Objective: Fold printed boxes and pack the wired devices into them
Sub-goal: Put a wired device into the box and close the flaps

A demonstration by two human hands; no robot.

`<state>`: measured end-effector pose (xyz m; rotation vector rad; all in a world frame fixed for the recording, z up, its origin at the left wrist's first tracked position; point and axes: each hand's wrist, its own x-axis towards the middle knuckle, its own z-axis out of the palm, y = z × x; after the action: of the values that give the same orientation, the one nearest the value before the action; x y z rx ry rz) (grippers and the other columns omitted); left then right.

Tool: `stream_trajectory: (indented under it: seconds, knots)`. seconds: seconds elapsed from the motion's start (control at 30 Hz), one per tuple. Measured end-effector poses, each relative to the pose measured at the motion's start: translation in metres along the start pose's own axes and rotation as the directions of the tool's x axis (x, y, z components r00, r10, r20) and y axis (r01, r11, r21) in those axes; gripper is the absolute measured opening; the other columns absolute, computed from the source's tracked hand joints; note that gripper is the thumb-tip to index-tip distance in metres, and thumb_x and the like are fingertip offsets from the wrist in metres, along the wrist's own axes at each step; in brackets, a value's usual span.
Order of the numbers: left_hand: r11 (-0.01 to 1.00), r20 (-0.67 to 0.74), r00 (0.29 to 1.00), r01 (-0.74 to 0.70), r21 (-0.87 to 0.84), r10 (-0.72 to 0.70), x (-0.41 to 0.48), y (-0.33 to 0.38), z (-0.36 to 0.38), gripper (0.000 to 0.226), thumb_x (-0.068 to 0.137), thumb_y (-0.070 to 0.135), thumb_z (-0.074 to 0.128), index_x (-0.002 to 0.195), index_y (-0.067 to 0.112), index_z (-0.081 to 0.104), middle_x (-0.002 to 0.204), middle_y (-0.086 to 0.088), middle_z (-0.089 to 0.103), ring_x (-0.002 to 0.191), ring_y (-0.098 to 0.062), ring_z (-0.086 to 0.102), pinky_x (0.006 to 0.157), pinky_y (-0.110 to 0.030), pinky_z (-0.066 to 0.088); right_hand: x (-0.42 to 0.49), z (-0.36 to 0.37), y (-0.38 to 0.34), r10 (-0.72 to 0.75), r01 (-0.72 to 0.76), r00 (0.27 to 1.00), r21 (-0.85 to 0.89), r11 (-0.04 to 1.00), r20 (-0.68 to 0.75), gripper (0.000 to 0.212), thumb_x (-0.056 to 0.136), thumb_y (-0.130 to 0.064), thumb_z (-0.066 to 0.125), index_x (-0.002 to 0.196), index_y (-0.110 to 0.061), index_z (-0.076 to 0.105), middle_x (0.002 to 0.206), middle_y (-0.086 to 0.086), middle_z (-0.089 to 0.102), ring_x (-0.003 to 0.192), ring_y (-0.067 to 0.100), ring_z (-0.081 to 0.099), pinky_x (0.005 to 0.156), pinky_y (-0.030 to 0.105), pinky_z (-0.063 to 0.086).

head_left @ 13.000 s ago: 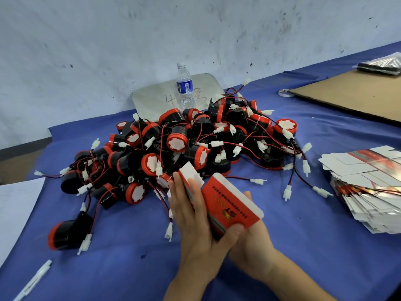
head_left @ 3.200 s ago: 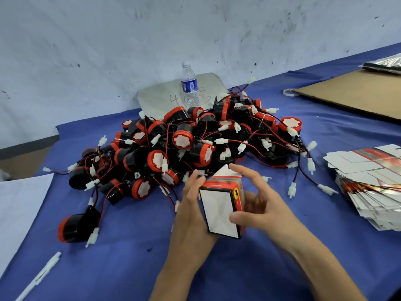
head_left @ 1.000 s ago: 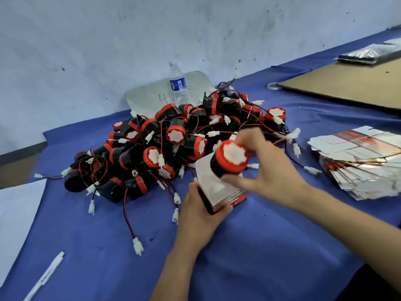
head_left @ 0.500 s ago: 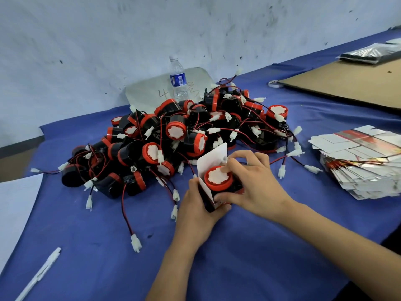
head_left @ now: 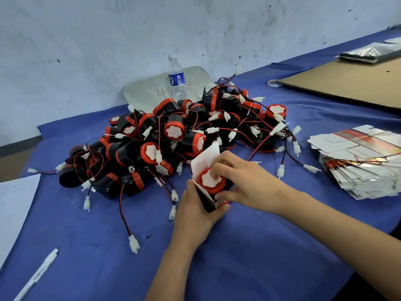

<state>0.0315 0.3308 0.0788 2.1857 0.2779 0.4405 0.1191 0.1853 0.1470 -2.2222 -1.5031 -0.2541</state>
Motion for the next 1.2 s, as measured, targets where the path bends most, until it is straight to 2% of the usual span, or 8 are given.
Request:
stream_trajectory:
  seconds: [0.17,0.3,0.4,0.47,0.53,0.6,0.83,1.2]
  knots:
    - [0.988,-0.063,0.993,-0.110,-0.108,0.104,-0.002,0.002,0.000,0.114,0.072,0.036,0.082,0.140,0.062,-0.006,0.123,0.057,0.033,0.109,0.025,0.045,0.076,0.005,0.036,-0.003,-0.001,0.011,0.010,0.005,0.991,-0.107,0.994,0.134,0.021,0.095,-0.028,0.057,0.115,-0.024,0.062,0.131,-0.012,0.054,0.136,0.008,0.033,0.118,0.047,-0.012]
    - [0.985,-0.108,0.987,-0.133,-0.109,0.122,-0.002,0.002,0.000,0.117,0.073,0.042,0.081,0.143,0.057,-0.012,0.116,0.064,0.026,0.102,0.034,0.039,0.072,0.010,0.031,-0.010,-0.007,0.007,-0.073,0.060,0.974,-0.065,0.996,-0.213,0.023,0.091,-0.014,0.063,0.112,-0.016,0.070,0.145,0.004,0.047,0.144,0.022,0.026,0.118,0.051,0.012]
    - [0.984,-0.115,0.988,-0.118,-0.131,0.103,0.000,0.000,0.000,0.116,0.069,0.048,0.079,0.142,0.061,-0.010,0.118,0.065,0.022,0.107,0.036,0.033,0.077,0.006,0.032,-0.021,-0.008,0.007,0.335,-0.108,0.570,0.336,0.936,-0.750,0.027,0.084,-0.012,0.066,0.106,-0.026,0.060,0.127,0.007,0.053,0.115,0.005,0.051,0.096,0.025,0.041]
    - [0.982,-0.113,0.989,-0.117,-0.152,0.100,0.000,0.001,-0.001,0.115,0.065,0.056,0.077,0.141,0.063,-0.009,0.121,0.063,0.023,0.112,0.032,0.034,0.084,-0.002,0.032,-0.024,-0.003,0.007,0.729,-0.143,0.372,0.740,0.657,-0.575,0.027,0.085,-0.018,0.067,0.096,-0.032,0.047,0.108,0.008,0.056,0.081,-0.001,0.057,0.075,0.021,0.045]
    - [0.981,-0.108,0.989,-0.115,-0.158,0.098,0.001,0.002,-0.001,0.114,0.064,0.059,0.076,0.141,0.063,-0.009,0.122,0.061,0.027,0.115,0.027,0.038,0.086,-0.010,0.036,-0.025,0.006,0.012,0.859,-0.239,0.455,0.898,0.370,-0.233,0.026,0.088,-0.019,0.068,0.103,-0.028,0.049,0.100,0.005,0.061,0.068,0.005,0.061,0.067,0.026,0.048]
    - [0.983,-0.101,0.989,-0.121,-0.140,0.108,0.000,0.002,0.000,0.114,0.066,0.056,0.077,0.142,0.062,-0.008,0.121,0.062,0.027,0.112,0.029,0.038,0.085,-0.012,0.036,-0.025,0.010,0.016,0.821,-0.281,0.564,0.914,0.294,-0.091,0.024,0.091,-0.015,0.065,0.112,-0.019,0.055,0.090,0.003,0.064,0.065,0.010,0.065,0.064,0.026,0.050]
    - [0.986,-0.096,0.986,-0.146,-0.079,0.138,-0.001,0.001,0.003,0.110,0.073,0.049,0.077,0.139,0.064,-0.010,0.113,0.068,0.020,0.103,0.040,0.030,0.075,0.008,0.033,-0.011,0.007,-0.003,0.420,-0.228,0.789,0.421,0.878,-0.449,0.017,0.093,-0.009,0.060,0.078,-0.001,0.062,0.080,0.008,0.060,0.070,0.023,0.065,0.066,0.034,0.052]
    - [0.988,-0.085,0.986,-0.146,-0.053,0.141,-0.002,0.000,0.003,0.114,0.073,0.045,0.079,0.139,0.064,-0.012,0.112,0.067,0.024,0.101,0.035,0.038,0.076,0.008,0.034,0.002,0.020,-0.004,0.214,-0.216,0.896,0.038,0.976,-0.390,0.006,0.091,-0.010,0.061,0.091,-0.004,0.059,0.075,0.002,0.050,0.066,0.023,0.047,0.052,0.042,0.044]
